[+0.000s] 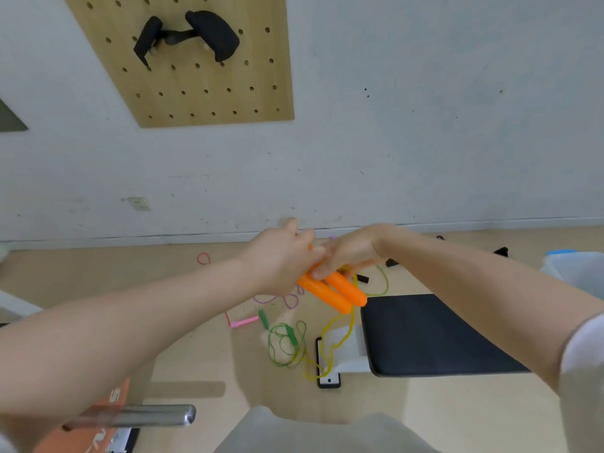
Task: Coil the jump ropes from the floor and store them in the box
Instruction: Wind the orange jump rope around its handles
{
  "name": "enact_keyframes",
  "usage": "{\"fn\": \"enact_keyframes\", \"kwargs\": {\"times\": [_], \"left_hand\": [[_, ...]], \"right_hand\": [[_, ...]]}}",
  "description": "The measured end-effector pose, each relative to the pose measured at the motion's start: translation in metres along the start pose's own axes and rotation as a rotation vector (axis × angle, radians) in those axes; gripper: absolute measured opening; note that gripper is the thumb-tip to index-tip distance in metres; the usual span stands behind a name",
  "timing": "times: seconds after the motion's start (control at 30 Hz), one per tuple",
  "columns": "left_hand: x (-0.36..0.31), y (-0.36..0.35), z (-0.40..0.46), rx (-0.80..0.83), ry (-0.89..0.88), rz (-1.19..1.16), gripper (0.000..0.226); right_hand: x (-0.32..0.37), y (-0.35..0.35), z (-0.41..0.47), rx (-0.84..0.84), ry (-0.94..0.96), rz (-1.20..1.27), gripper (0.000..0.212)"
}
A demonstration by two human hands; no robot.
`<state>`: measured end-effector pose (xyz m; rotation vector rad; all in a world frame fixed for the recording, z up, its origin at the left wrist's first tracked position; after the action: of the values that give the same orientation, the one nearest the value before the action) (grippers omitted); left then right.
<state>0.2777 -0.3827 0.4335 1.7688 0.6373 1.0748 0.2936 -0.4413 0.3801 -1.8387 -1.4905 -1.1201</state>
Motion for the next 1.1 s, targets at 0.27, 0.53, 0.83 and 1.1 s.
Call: {"fn": "enact_keyframes", "kwargs": {"times": [0.27, 0.53, 0.83, 1.1], "left_hand": [[0.056, -0.027, 0.009, 0.057, 0.382, -0.001, 0.040], [0.086, -0.045, -0.008, 0.067, 0.309, -0.182, 0.043], [0.093, -0.052, -0.014, -0.224, 0.317, -0.196, 0.049], [0.114, -0.059, -0.032, -0.593, 0.062, -0.433, 0.054]], "right_hand": [[0.077, 0.053, 0.028, -0.489, -0.189, -1.098, 0.042], [0.059, 0.047, 0.028, -0.526, -0.029, -0.329, 0.026], [0.064, 0.022, 0.053, -0.547, -0.232, -0.934, 0.061], [0.061, 0.021, 0.074, -0.610, -0.147, -0.930, 0.017]]}}
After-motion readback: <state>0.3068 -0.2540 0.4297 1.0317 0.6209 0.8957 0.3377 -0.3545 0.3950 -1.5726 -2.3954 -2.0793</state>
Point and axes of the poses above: each hand's wrist, its own z-axis towards the middle knuckle, its own y-axis out of the back of the hand, x = y × z, the point moved 7 cm from there along z, towards the middle knuckle, and after that the axes turned 10 degrees about y, right-handed, at the moved point
